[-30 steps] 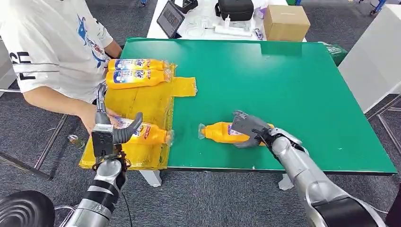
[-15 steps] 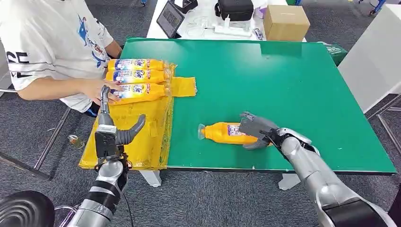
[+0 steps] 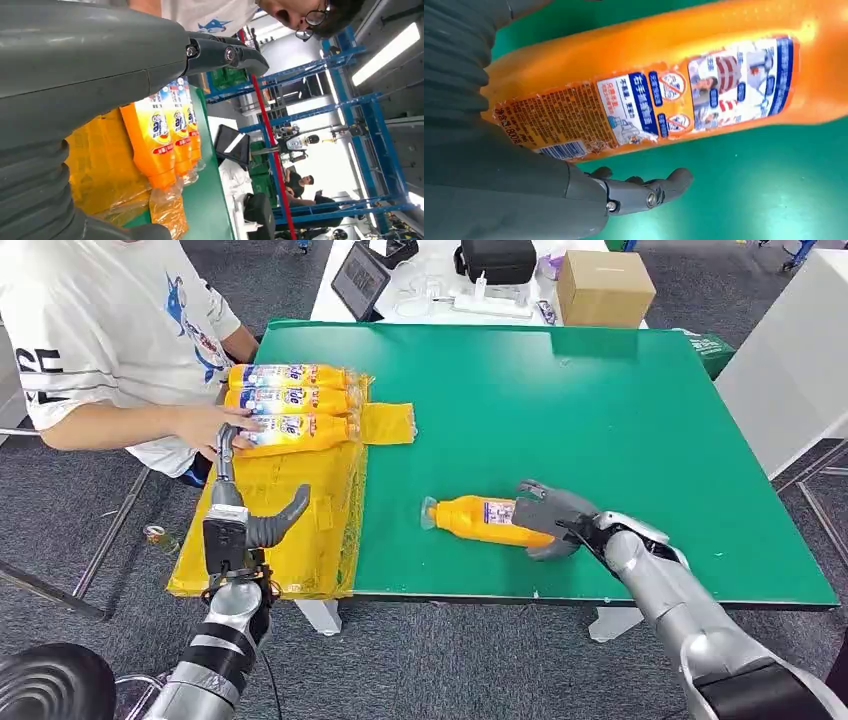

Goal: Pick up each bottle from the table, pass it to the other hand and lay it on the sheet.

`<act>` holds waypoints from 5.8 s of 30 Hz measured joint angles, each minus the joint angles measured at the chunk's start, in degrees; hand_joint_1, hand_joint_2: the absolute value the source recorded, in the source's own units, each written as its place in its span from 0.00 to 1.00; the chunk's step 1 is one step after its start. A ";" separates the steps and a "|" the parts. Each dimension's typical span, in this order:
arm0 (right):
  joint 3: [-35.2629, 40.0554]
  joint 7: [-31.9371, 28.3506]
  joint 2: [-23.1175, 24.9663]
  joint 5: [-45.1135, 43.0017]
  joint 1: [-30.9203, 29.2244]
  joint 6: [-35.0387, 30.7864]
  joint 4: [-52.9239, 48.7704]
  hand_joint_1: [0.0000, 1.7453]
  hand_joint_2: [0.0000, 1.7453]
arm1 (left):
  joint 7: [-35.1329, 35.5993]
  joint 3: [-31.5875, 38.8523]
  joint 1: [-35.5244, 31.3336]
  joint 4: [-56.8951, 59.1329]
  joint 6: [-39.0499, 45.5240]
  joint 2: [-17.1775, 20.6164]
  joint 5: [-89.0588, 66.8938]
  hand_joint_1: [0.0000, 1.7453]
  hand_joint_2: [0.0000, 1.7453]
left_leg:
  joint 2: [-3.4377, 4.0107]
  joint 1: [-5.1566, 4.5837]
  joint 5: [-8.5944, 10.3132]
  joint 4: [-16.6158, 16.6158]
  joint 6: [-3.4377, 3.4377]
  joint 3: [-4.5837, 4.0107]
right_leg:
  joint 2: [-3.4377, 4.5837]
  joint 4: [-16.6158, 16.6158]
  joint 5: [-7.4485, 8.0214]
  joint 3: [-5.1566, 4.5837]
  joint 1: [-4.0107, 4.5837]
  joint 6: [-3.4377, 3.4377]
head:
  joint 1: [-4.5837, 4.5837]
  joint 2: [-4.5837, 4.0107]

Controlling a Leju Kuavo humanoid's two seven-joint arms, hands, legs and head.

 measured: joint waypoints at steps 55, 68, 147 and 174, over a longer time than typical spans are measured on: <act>-23.56 -17.90 21.07 -10.97 27.54 -40.98 -41.66 1.00 1.00 | 15.21 -2.47 2.69 -3.08 -36.04 -3.80 24.22 0.00 1.00 | 0.16 0.03 -0.05 -0.03 -0.04 -0.12 | 0.07 -0.04 0.00 -0.12 0.04 0.01 | 0.00 0.00; -18.99 -20.22 23.71 -8.83 30.12 -32.52 -31.49 1.00 1.00 | 16.24 -8.85 4.01 -6.30 -39.98 -3.61 26.97 0.00 1.00 | 0.16 0.03 -0.06 -0.04 -0.04 -0.23 | 0.07 -0.04 -0.01 -0.23 0.04 0.01 | 0.00 0.00; 0.22 -19.45 28.00 -7.08 20.48 -29.90 -5.51 1.00 1.00 | 16.55 -15.28 6.66 0.61 -42.99 -2.93 31.02 1.00 1.00 | 0.23 0.03 -0.05 -0.04 -0.05 -0.26 | 0.10 -0.04 0.00 -0.33 0.03 0.01 | 0.00 0.00; -0.85 -16.79 27.95 -11.17 23.48 -30.75 -20.88 0.00 0.00 | 7.65 -13.57 4.06 -8.94 -17.83 -3.65 9.99 1.00 1.00 | 0.24 0.03 -0.04 -0.04 -0.04 -0.27 | 0.11 -0.04 0.00 -0.34 0.03 0.01 | 0.02 0.00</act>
